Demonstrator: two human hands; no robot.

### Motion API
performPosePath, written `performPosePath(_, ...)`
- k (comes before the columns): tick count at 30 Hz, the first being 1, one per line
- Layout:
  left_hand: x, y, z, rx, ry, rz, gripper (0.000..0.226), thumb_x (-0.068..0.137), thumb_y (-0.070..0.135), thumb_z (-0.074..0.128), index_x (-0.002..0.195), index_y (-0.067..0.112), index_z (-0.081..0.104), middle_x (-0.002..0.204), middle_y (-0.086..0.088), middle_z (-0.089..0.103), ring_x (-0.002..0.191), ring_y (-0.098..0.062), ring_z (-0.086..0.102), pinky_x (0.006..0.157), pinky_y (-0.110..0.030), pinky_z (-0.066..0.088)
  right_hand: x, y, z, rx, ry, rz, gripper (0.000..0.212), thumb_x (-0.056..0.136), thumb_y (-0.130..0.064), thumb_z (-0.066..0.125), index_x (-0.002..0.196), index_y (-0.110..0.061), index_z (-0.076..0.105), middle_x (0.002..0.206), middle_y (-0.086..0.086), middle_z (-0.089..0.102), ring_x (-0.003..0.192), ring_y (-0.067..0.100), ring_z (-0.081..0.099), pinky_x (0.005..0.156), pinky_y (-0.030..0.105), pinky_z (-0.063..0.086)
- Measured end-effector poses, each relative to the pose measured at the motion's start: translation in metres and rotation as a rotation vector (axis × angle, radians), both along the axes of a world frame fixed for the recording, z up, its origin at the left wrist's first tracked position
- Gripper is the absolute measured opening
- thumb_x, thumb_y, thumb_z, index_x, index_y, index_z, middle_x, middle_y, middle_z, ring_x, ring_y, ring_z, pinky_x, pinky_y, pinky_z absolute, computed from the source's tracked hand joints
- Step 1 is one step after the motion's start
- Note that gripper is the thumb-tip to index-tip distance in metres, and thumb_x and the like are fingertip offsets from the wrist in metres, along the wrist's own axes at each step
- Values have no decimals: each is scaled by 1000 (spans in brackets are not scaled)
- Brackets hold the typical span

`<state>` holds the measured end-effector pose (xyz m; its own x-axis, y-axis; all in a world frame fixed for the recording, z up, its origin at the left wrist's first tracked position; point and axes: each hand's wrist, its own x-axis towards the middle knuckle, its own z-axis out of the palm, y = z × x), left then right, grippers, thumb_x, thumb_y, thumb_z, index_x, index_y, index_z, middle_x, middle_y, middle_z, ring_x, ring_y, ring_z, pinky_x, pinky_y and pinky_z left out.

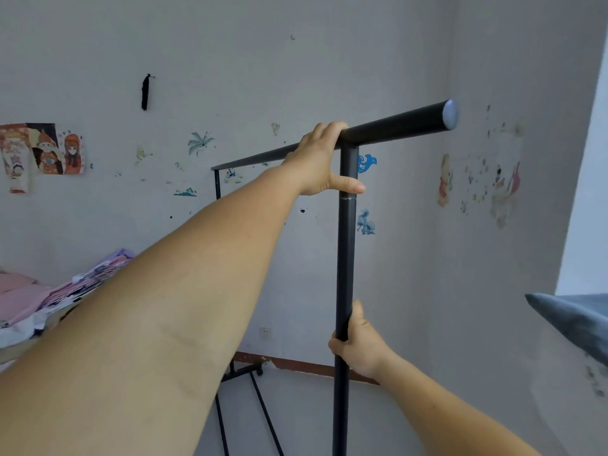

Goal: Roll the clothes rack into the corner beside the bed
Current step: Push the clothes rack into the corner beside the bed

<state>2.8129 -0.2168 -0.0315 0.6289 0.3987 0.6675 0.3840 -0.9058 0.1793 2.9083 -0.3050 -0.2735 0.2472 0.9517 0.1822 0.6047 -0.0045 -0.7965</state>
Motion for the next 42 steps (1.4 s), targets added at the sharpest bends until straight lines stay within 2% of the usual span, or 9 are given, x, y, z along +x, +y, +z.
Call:
performPosePath(7, -11, -46, -2, 14, -8, 22, 92, 58, 56, 77, 131, 29, 28, 137, 2, 33, 128, -22, 33, 103, -53, 35, -6, -42, -1, 12, -25, -10, 35, 84, -5, 52, 99, -22, 26, 82, 8, 50, 71, 21, 48, 72, 40, 51)
performPosePath(13, -8, -85, -2, 42, -19, 45, 91, 56, 59, 76, 130, 29, 31, 137, 4, 35, 128, -21, 34, 98, -49, 33, -2, -78, -2, 7, -7, -14, 38, 83, -5, 53, 96, -26, 25, 81, 9, 50, 70, 20, 48, 63, 33, 46)
performPosePath(17, -4, -97, -2, 76, -14, 69, 92, 56, 61, 75, 131, 29, 31, 136, 3, 36, 127, -23, 35, 95, -46, 32, 2, -90, -1, 2, -10, -22, 37, 83, -6, 55, 98, -24, 27, 82, 8, 51, 71, 20, 50, 67, 36, 50)
performPosePath(21, -2, -89, 0, 74, -4, 97, 94, 56, 61, 75, 131, 28, 31, 138, 3, 36, 128, -23, 34, 97, -49, 32, 2, -85, 2, -12, -19, -11, 39, 83, -6, 57, 103, -22, 28, 83, 8, 53, 72, 19, 52, 77, 41, 54)
performPosePath(29, 12, -57, -1, 65, 17, 127, 95, 56, 62, 75, 132, 26, 30, 137, 2, 36, 127, -24, 34, 98, -50, 32, 15, -49, 6, -36, -16, -23, 39, 83, -7, 57, 104, -23, 28, 84, 9, 52, 72, 20, 52, 69, 37, 53)
performPosePath(33, 18, -34, -2, 13, 22, 105, 100, 62, 59, 74, 139, 25, 21, 146, 1, 28, 136, -23, 26, 106, -59, 29, 19, -24, 5, -37, -30, -74, 39, 84, -7, 58, 105, -22, 29, 87, 12, 54, 77, 23, 54, 79, 46, 54)
performPosePath(38, 12, -2, -10, -68, -20, 74, 98, 70, 50, 72, 143, 22, 13, 150, -2, 18, 138, -21, 21, 109, -49, 32, 10, 14, 5, -32, -52, -122, 35, 87, -8, 56, 102, -20, 27, 87, 13, 52, 75, 24, 52, 76, 43, 54)
performPosePath(42, 2, 21, -20, -143, -82, 101, 102, 78, 40, 69, 148, 21, -2, 158, -4, 0, 145, -23, 13, 111, -39, 27, -3, 45, 5, -19, -64, -126, 34, 88, -6, 55, 100, -18, 26, 88, 14, 51, 74, 25, 51, 71, 39, 51)
